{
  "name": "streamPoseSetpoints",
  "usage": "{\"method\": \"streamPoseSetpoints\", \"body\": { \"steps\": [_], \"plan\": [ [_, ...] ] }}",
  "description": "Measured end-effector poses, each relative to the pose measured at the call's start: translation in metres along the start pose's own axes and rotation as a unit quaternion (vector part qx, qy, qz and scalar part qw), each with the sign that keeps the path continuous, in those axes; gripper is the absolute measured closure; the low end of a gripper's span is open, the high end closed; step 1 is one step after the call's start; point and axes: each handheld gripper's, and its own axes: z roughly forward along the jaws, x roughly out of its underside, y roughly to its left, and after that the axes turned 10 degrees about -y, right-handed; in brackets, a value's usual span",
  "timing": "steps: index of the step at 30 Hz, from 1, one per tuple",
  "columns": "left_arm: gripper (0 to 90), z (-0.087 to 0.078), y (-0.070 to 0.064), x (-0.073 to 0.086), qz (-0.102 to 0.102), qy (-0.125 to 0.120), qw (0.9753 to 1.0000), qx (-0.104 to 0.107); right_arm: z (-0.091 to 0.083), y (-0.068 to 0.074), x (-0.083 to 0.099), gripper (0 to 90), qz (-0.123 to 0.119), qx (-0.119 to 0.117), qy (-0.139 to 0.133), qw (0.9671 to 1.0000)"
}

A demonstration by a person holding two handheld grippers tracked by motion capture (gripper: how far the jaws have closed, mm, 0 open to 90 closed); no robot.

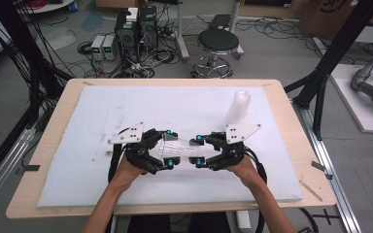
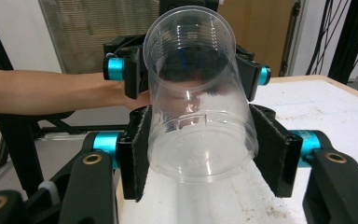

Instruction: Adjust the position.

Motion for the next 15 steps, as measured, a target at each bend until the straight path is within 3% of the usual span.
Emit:
{"method": "streamPoseSetpoints", "body": {
  "steps": [15],
  "plan": [
    [29.4,-0.0014,-0.0011,-0.0013,0.013,0.002,0.9999,0.003,0.0009,-0.0005,0.0013,42.9,-0.001,-0.006,0.004,1.0]
  ]
}}
